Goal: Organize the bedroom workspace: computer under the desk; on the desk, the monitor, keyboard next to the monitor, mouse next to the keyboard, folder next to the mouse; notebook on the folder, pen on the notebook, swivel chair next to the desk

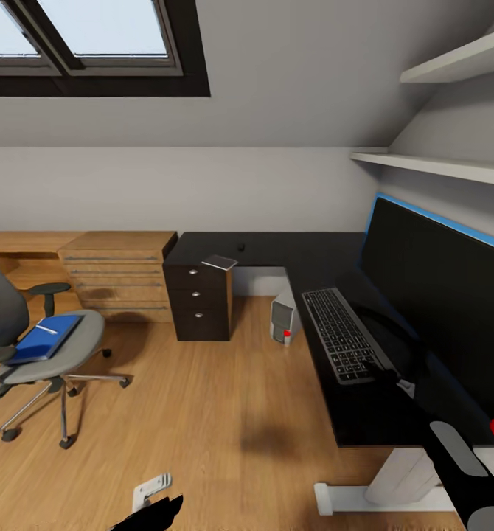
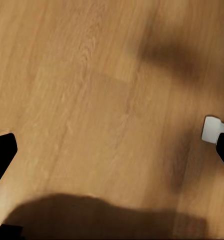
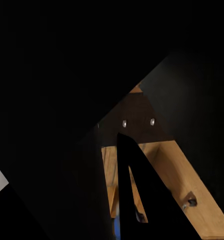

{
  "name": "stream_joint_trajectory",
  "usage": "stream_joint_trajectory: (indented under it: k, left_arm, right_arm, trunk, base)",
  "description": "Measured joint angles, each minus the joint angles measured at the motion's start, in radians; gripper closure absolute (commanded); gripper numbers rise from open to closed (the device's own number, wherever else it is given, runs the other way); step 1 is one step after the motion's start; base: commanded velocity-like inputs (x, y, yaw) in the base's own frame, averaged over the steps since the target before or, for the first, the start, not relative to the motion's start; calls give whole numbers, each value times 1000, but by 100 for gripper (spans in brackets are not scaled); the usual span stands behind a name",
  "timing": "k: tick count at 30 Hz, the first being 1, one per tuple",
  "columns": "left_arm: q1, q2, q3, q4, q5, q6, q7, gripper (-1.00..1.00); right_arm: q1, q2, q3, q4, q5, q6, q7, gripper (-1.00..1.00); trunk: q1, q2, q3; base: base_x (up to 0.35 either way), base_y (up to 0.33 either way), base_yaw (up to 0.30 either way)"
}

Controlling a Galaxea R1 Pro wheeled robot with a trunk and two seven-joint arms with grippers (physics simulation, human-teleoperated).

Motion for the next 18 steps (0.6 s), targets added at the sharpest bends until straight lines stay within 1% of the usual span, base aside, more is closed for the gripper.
stream_joint_trajectory:
  k: [2,5,18]
  left_arm:
    - [0,0,0,-1,0,0,0,-100]
    - [0,1,0,0,0,0,0,-100]
    - [0,1,0,-1,1,0,0,-100]
  right_arm:
    - [0,0,0,6,0,0,3,100]
    - [0,0,0,8,-4,1,5,100]
    - [0,1,1,12,-5,0,5,100]
  trunk:
    - [0,0,0]
    - [0,0,0]
    - [-1,0,0]
  base:
    - [-195,-88,0]
    - [-69,-31,0]
    - [-5,-2,0]
